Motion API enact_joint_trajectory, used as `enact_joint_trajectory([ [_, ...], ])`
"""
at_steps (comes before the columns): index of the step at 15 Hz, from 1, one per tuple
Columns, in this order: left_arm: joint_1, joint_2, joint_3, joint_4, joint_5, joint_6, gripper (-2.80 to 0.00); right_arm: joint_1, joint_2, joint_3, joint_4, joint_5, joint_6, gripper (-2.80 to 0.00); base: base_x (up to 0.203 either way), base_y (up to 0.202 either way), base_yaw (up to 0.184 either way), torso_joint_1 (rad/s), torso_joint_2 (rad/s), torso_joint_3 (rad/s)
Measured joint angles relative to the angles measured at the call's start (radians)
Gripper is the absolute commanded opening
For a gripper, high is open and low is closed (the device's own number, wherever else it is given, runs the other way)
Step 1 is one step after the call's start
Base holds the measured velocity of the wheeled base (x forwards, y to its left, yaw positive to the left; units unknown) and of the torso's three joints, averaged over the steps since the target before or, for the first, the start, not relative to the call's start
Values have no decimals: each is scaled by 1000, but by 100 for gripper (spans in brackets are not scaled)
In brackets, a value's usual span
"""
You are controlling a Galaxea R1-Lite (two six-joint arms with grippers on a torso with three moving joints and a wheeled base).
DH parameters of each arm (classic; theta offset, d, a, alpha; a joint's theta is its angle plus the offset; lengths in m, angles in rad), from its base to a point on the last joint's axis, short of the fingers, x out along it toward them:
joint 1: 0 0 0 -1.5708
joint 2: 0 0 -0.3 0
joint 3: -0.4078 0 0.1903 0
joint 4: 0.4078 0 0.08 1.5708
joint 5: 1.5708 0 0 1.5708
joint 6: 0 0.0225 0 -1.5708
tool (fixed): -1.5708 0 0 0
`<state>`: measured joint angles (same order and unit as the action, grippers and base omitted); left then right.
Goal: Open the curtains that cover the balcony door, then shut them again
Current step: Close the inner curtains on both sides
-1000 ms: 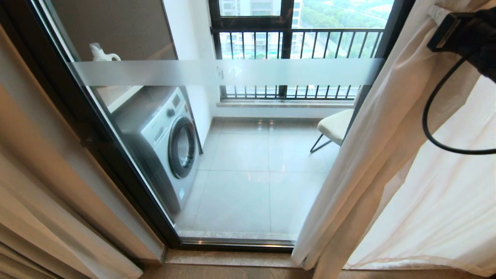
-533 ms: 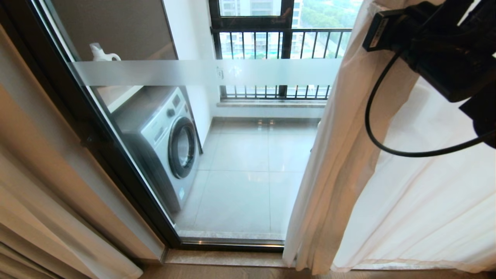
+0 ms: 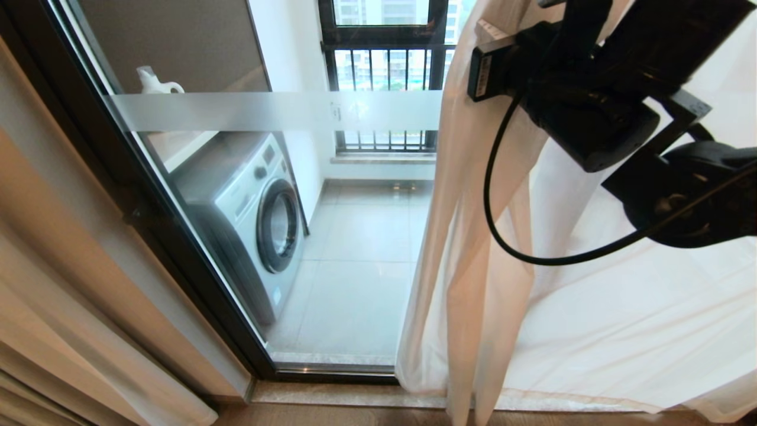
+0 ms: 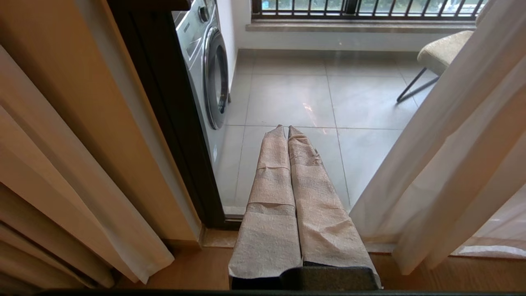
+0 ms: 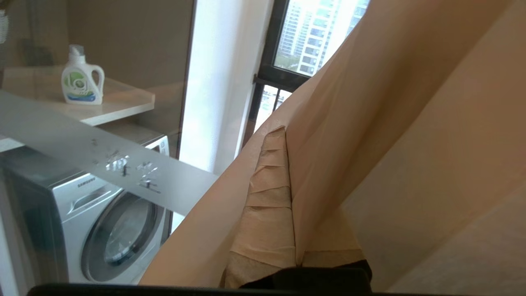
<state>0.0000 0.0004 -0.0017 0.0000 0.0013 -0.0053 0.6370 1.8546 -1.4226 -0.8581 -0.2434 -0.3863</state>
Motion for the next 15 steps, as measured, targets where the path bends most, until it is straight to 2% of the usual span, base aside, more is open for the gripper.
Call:
enact_joint_trajectory([
  [8, 0, 0, 0, 0, 0, 0, -280, 87, 98, -52, -27, -60, -27, -280, 0, 0, 0, 0, 0, 0],
  [15, 0, 0, 0, 0, 0, 0, -280, 149, 139, -53, -67, -62, -28, -280, 0, 0, 0, 0, 0, 0],
])
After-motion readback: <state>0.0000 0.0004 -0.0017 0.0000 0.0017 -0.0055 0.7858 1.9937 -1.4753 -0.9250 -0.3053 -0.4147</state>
